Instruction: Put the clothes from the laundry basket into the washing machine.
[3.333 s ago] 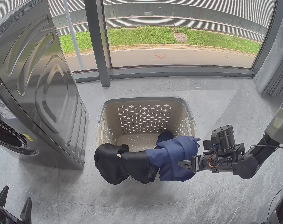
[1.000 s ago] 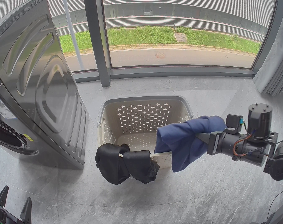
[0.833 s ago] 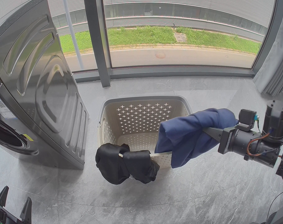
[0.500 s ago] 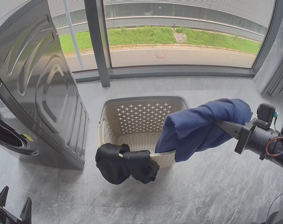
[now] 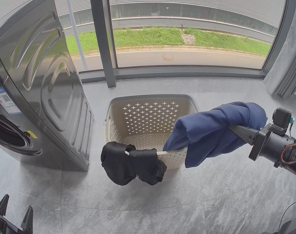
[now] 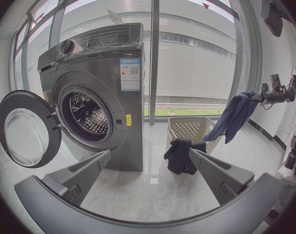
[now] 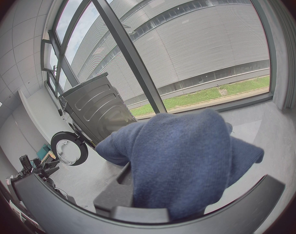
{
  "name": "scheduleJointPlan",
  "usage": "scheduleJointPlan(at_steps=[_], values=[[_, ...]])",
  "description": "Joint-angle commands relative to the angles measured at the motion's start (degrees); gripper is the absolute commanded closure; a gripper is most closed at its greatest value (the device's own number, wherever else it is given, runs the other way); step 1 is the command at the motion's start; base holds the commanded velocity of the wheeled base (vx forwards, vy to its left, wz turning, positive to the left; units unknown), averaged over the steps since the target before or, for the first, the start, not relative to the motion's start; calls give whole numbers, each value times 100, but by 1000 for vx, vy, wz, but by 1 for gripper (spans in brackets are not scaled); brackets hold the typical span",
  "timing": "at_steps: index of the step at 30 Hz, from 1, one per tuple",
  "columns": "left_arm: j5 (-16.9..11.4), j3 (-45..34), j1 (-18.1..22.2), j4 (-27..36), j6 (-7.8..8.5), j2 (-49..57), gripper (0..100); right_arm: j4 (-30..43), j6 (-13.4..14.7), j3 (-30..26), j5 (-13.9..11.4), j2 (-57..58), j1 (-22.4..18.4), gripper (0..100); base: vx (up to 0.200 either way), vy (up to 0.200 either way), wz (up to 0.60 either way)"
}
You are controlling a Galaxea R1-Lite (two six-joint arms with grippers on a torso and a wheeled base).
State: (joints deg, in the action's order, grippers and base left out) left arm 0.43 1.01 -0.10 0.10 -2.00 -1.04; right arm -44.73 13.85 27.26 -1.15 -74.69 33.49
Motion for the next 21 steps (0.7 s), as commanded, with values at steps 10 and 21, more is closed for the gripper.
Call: scheduleJointPlan(at_steps=[10, 21], values=[[10, -84, 1, -1, -11, 68, 0, -1, -23, 8, 79, 7, -62, 100, -80, 0, 0], [10, -84, 1, -1, -11, 68, 0, -1, -5, 16, 115, -133, -62, 100, 0, 127, 0]])
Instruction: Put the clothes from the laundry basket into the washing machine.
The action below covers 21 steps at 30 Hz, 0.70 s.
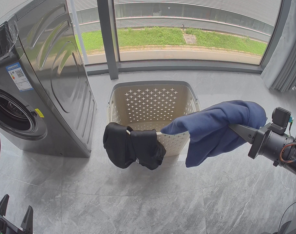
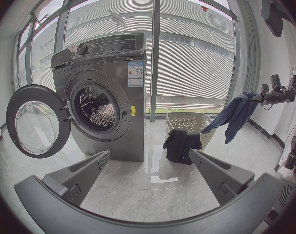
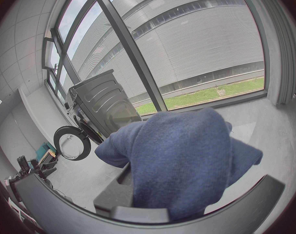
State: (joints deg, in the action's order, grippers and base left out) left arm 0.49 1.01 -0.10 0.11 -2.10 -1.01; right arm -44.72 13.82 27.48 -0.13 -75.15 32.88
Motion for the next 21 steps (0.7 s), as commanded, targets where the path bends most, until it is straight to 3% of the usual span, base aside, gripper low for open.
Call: scheduleJointPlan(at_steps=[1, 4, 21], values=[[4, -84, 1, -2, -1, 66, 0, -2, -3, 3, 49, -69, -1, 100, 0, 200, 0], [-5, -84, 1, -2, -1, 66, 0, -2, 6, 30, 172, -34, -9, 100, 0, 200, 0], [4, -84, 1, -2, -1, 66, 0, -11, 85, 65, 101, 36, -71, 100, 0, 200, 0]])
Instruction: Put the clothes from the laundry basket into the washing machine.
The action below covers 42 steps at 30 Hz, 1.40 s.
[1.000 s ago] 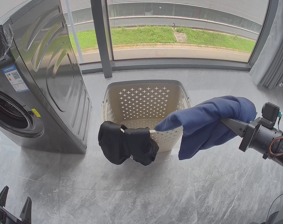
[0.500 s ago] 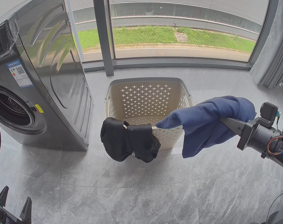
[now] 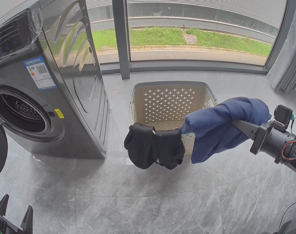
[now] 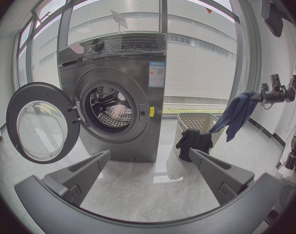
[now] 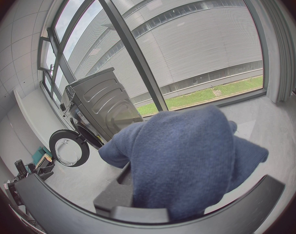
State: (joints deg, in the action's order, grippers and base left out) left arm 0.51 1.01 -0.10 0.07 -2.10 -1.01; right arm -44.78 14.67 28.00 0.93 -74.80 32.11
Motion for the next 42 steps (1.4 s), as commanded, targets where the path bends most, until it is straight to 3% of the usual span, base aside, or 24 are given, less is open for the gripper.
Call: scheduleJointPlan(at_steps=[1, 8, 17, 26, 34, 42], values=[[2, -84, 1, 1, -1, 66, 0, -5, -16, 21, -5, 1, 6, 100, 0, 200, 0], [-7, -84, 1, 1, -1, 66, 0, -40, -34, 21, -14, 18, 15, 100, 0, 200, 0], [-7, -84, 1, 1, -1, 66, 0, -251, -51, 4, -31, 1, 32, 100, 0, 0, 0], [-7, -84, 1, 1, -1, 66, 0, -242, -60, -49, -31, -35, 41, 100, -200, 0, 0], [-7, -84, 1, 1, -1, 66, 0, -242, -60, -67, -49, -43, 50, 100, 0, 0, 0], [-7, -84, 1, 10, -1, 66, 0, -242, -51, -58, -49, -43, 50, 100, 0, 200, 0]])
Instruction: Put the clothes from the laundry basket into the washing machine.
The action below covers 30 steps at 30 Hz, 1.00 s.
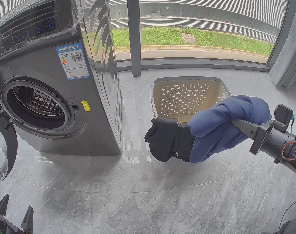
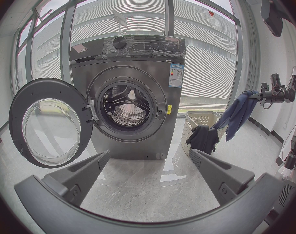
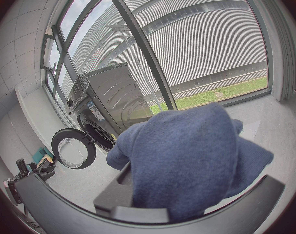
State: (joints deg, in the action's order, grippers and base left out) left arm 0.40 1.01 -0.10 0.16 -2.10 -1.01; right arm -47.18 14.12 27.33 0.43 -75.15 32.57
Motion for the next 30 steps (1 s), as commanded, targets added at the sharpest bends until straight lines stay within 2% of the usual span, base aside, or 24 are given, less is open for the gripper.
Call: scheduleJointPlan(at_steps=[1, 23, 30], values=[[4, -84, 1, 2, 8, 66, 0, -11, 3, 9, 10, -17, 3, 100, 0, 200, 0], [4, -84, 1, 2, -1, 66, 0, -2, 3, 0, -8, -17, 56, 100, 0, 200, 0], [4, -84, 1, 2, -1, 66, 0, -2, 12, -9, -8, -8, 74, 100, 0, 0, 0]])
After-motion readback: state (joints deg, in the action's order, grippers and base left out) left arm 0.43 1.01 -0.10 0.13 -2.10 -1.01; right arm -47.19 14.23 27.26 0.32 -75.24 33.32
